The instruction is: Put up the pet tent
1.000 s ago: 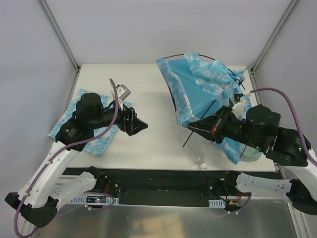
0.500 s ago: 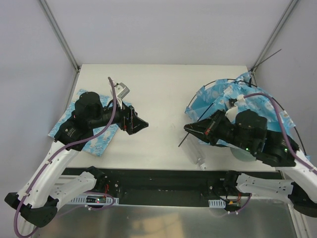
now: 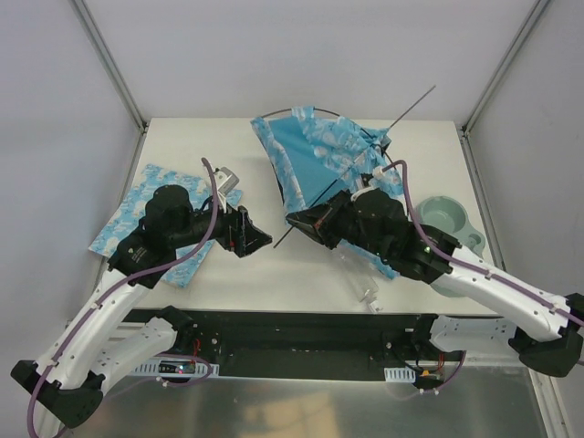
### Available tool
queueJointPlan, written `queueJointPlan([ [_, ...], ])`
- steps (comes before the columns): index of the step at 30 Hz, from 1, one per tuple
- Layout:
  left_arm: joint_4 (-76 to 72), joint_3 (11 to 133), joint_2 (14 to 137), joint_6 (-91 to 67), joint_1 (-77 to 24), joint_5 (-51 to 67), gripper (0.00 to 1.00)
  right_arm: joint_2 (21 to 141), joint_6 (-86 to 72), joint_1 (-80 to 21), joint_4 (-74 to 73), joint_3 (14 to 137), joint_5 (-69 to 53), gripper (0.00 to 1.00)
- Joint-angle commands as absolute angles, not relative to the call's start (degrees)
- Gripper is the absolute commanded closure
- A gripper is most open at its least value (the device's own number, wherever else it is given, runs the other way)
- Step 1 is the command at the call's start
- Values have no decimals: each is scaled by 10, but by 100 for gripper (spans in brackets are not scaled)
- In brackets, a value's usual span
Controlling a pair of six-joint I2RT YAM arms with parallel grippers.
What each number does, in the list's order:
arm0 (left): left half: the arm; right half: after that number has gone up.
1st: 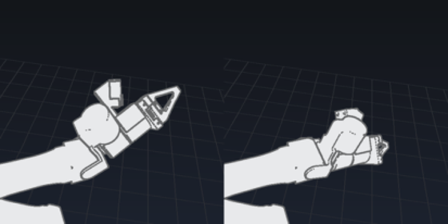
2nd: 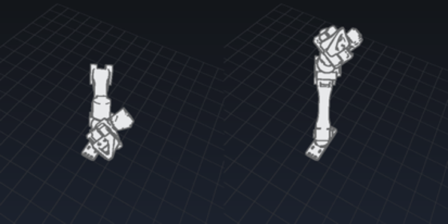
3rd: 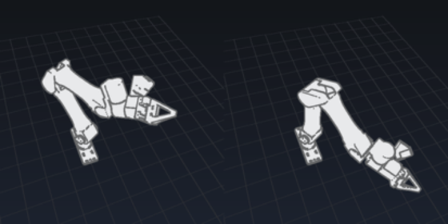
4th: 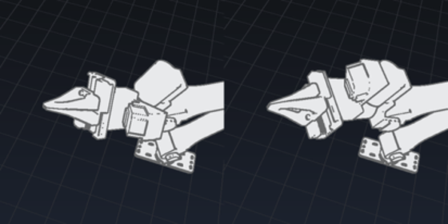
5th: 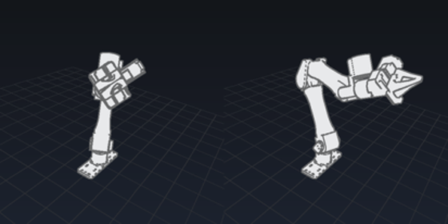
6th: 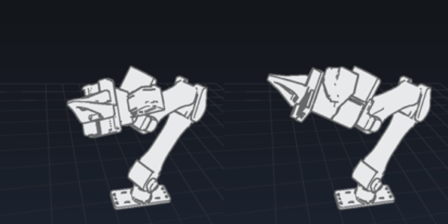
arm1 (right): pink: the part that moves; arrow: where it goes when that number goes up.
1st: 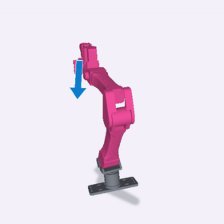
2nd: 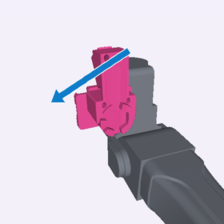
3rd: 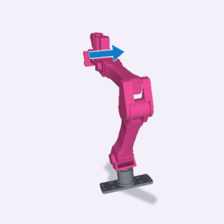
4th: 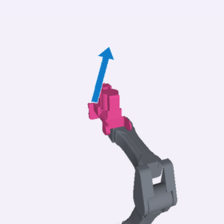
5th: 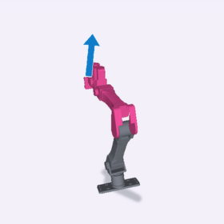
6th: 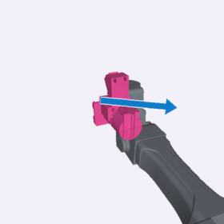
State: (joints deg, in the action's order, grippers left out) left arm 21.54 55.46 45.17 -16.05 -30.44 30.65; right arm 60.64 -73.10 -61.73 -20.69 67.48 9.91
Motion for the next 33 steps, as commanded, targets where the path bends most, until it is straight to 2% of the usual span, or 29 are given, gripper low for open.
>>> queueJointPlan([
  [1, 183, 515, 432, -152, -311, 262, 19, 641, -715, -617, -82, 689, 142, 100],
  [7, 138, 439, 396, -111, -311, 207, 19, 706, -714, -614, -39, 694, 138, 100],
  [13, 46, 360, 380, -119, -311, 215, 19, 722, -700, -609, -34, 687, 140, 100],
  [19, -121, 271, 381, -172, -311, 208, 19, 721, -707, -605, -29, 669, 137, 100],
  [33, -344, 214, 433, -142, -311, 210, 19, 724, -751, -599, -23, 678, 113, 100],
])
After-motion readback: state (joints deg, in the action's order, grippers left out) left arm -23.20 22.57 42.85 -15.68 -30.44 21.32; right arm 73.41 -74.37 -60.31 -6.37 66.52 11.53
